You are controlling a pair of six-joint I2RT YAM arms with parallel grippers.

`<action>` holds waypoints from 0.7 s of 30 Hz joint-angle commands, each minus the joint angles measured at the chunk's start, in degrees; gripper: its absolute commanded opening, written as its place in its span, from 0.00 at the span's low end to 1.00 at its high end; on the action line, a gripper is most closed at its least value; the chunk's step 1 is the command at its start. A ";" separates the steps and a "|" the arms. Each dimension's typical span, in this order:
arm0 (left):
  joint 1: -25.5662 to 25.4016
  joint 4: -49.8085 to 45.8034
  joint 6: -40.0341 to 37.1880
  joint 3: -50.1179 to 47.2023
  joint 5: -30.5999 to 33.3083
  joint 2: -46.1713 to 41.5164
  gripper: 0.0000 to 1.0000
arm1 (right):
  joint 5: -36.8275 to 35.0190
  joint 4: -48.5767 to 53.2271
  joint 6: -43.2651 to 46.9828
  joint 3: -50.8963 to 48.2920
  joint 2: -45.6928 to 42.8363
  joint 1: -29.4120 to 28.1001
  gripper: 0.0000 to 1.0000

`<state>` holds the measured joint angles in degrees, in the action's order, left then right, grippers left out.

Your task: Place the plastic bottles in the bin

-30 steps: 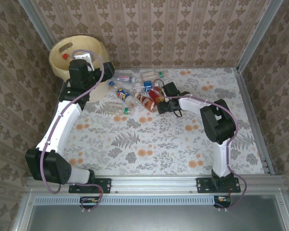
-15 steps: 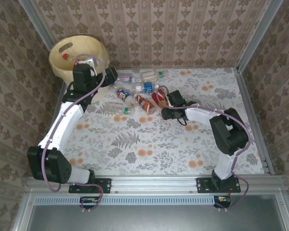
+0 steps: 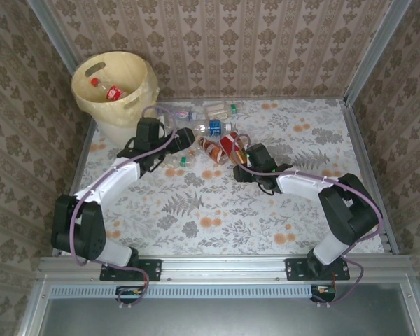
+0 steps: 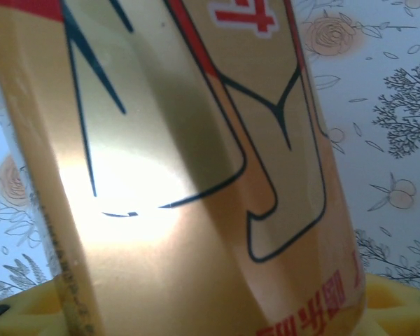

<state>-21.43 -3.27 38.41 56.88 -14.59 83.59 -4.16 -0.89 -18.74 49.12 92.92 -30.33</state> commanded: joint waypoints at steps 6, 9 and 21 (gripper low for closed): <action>-1.60 11.35 5.49 -4.44 -7.95 1.91 1.00 | 5.37 -10.24 -6.24 -0.96 -0.12 -1.82 0.54; -1.52 16.34 6.80 -5.61 -12.01 3.35 1.00 | 7.11 -13.00 -8.00 -1.07 0.31 -2.02 0.54; -2.22 38.68 13.01 -6.12 -25.31 10.83 1.00 | 21.93 -23.15 -11.66 -1.80 0.87 -2.72 0.54</action>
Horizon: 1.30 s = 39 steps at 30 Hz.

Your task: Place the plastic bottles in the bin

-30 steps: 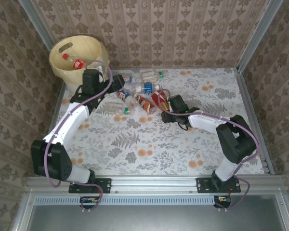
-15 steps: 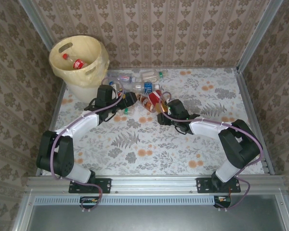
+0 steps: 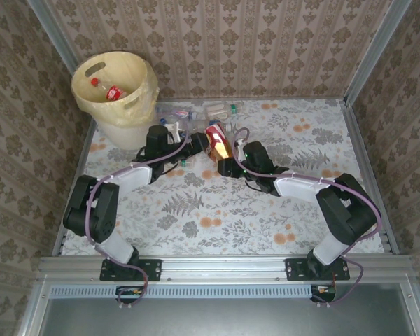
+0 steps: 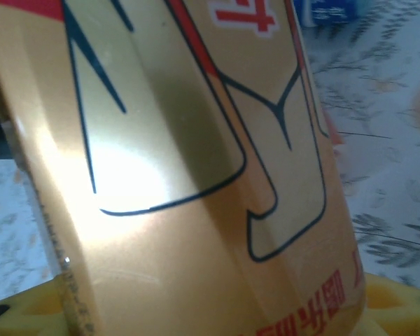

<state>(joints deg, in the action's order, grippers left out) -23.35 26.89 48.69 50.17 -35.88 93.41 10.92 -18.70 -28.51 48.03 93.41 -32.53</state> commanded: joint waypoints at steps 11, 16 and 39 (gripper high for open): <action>-0.11 25.91 4.78 0.05 -9.24 5.81 1.00 | 20.32 -7.69 -4.00 0.81 -0.44 -1.49 0.54; 0.34 30.31 3.83 -1.94 -9.52 5.17 0.96 | 19.91 -5.27 -3.15 1.63 -1.27 -1.48 0.54; -0.27 -12.53 -18.81 5.71 9.39 -8.03 0.57 | 5.64 -5.63 6.01 -5.29 -12.81 -1.07 1.00</action>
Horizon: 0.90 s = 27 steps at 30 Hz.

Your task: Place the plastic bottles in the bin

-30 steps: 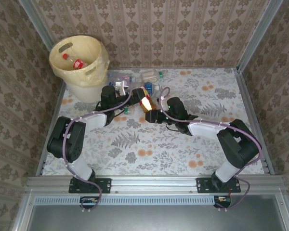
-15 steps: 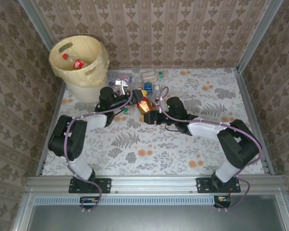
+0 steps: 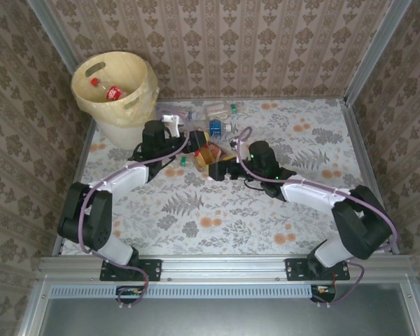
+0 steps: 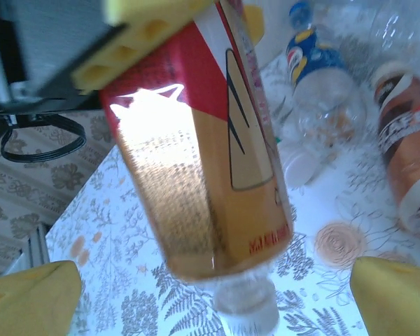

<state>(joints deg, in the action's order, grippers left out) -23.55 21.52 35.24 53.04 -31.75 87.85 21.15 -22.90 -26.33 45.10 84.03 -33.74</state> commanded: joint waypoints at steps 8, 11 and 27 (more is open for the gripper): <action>0.08 -16.02 -9.03 7.19 12.51 -4.59 0.58 | -19.46 -1.68 8.13 -7.37 -12.33 0.25 1.00; 0.16 -20.51 -11.35 10.01 16.06 -5.87 0.58 | -22.03 -3.34 9.08 -9.31 -14.50 0.34 1.00; 2.51 -34.29 -21.36 27.22 35.85 -12.06 0.59 | -26.34 -2.42 9.68 -10.39 -16.20 0.47 1.00</action>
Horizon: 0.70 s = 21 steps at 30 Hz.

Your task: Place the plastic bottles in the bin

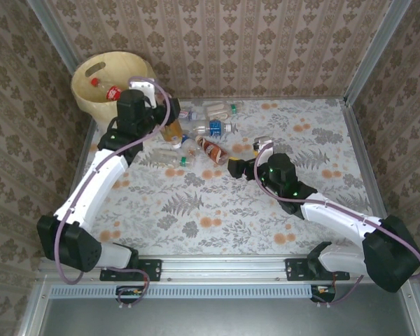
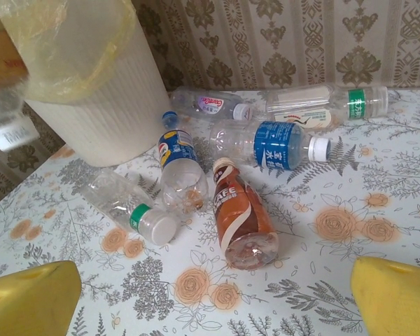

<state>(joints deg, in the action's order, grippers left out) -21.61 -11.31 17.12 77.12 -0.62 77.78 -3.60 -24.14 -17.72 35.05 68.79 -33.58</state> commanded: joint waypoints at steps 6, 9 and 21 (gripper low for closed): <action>5.36 -1.98 0.09 8.57 5.24 -3.46 0.57 | -1.99 -0.44 0.93 -0.05 -0.95 0.28 1.00; 6.89 -1.20 -0.05 10.73 6.16 -3.69 0.57 | -2.11 0.70 1.19 0.44 -0.96 0.34 1.00; 9.60 17.52 -6.70 10.47 18.56 -1.37 0.56 | -3.17 2.51 1.28 0.88 -1.45 0.33 1.00</action>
<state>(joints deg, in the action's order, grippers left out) -13.30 -0.58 13.39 85.95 12.73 75.29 -4.86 -23.11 -17.65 35.07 68.71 -33.58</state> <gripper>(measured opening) 0.662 0.999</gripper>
